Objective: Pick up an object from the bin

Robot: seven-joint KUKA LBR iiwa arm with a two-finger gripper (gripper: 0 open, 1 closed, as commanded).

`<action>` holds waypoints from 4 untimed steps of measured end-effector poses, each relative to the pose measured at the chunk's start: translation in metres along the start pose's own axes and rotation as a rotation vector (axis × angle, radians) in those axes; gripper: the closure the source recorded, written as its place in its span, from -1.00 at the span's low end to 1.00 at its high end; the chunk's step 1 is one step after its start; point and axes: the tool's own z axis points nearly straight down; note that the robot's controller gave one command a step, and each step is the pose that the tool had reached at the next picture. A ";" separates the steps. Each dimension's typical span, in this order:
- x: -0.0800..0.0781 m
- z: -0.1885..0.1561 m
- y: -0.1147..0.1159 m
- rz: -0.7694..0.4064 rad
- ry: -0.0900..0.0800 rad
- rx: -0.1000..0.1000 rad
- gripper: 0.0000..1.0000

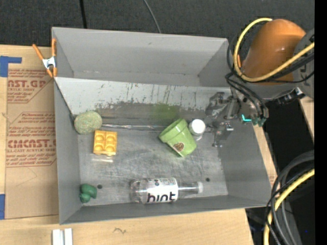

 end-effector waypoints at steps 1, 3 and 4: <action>-0.002 -0.005 0.000 -0.001 -0.008 0.001 -1.00; 0.001 0.062 0.055 0.236 -0.008 -0.001 -1.00; -0.004 0.089 0.057 0.090 -0.008 0.000 -1.00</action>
Offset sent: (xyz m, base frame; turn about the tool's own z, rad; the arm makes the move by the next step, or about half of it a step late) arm 0.0074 0.0516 -0.1438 0.1626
